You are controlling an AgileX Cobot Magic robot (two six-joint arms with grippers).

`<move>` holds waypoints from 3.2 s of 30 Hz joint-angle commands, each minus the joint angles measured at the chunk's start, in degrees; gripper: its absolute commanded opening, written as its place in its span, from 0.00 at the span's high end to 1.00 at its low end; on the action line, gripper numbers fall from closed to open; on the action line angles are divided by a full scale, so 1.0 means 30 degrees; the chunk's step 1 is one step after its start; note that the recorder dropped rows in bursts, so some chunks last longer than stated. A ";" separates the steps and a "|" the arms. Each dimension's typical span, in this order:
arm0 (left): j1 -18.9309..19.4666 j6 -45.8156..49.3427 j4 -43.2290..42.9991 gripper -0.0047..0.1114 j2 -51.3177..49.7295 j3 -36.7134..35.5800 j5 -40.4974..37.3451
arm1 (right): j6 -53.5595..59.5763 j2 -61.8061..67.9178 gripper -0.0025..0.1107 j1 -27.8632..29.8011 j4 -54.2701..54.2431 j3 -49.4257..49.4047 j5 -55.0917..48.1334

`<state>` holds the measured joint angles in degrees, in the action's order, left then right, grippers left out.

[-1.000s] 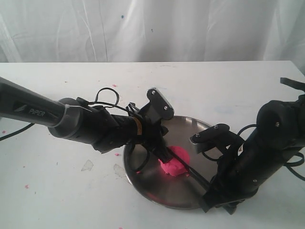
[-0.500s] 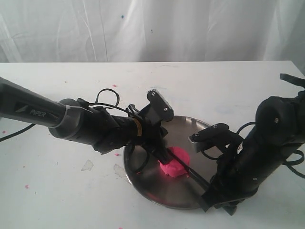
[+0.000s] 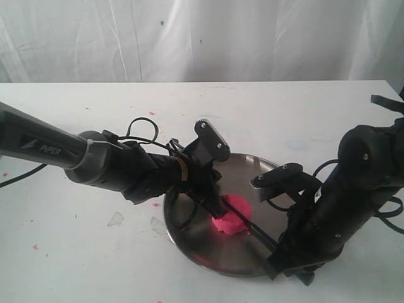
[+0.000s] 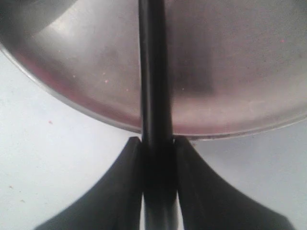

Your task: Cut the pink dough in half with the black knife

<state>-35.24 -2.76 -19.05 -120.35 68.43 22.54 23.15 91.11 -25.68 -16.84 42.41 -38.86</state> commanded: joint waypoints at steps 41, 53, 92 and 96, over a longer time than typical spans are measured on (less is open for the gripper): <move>-0.0044 -0.0034 -0.0089 0.96 -0.0057 -0.0130 -0.0304 | -0.0090 0.1615 0.93 -0.0036 0.0324 0.0625 -0.2108; -0.0014 0.0659 -0.0368 0.96 -0.0010 -0.0130 -0.0329 | -0.0161 0.1679 0.93 -0.0036 0.0286 0.1210 -0.2449; 0.0852 -0.9901 -0.5696 0.96 0.1314 -0.1251 0.4053 | -0.1295 0.1679 0.93 -0.0036 0.0205 0.1642 -0.2952; 0.0852 -0.9943 -0.5824 0.96 0.1314 -0.1251 0.4012 | -0.1295 0.1679 0.93 -0.0036 0.0205 0.1642 -0.2952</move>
<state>-32.71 -31.52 -35.57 -116.49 65.08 34.95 19.64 96.14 -25.68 -16.15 46.93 -47.38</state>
